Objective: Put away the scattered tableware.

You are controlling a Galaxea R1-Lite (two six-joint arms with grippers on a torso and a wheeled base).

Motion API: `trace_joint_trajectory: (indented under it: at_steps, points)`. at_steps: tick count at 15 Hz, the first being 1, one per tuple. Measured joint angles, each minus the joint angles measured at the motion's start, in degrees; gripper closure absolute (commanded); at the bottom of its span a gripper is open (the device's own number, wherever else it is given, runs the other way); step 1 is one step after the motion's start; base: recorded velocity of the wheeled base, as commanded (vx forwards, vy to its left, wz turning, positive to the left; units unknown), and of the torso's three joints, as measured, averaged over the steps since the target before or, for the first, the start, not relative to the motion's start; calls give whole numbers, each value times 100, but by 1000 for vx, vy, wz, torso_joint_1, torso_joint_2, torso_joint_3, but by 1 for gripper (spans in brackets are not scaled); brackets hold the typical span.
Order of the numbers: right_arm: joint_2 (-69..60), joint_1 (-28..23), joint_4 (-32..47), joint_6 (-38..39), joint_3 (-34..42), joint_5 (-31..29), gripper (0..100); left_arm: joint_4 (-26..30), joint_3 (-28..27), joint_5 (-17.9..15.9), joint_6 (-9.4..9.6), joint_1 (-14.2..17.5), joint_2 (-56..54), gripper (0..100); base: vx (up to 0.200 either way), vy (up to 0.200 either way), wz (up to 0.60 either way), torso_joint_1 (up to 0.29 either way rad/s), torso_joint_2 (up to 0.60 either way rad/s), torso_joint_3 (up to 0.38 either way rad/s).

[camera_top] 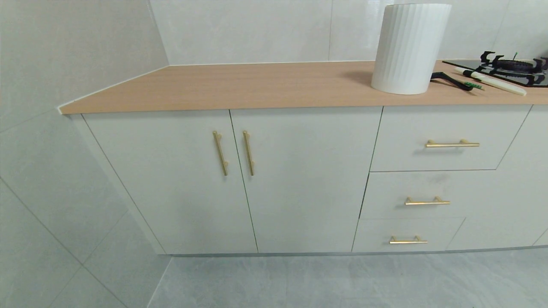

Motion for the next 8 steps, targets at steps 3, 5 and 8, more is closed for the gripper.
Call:
trace_joint_trajectory:
  at_steps: [3,5,8]
  points:
    - [-132,-105,18,35,-1,-364,0,0,0,2,-2,0,-2,0,0,0,0,0,0,0]
    - [-197,-151,29,132,-9,-458,0,0,0,0,-9,-2,-2,0,0,0,0,0,0,0]
    - [-234,-156,35,-48,-9,1017,0,-2,0,0,-9,0,-2,0,0,0,0,0,0,0]
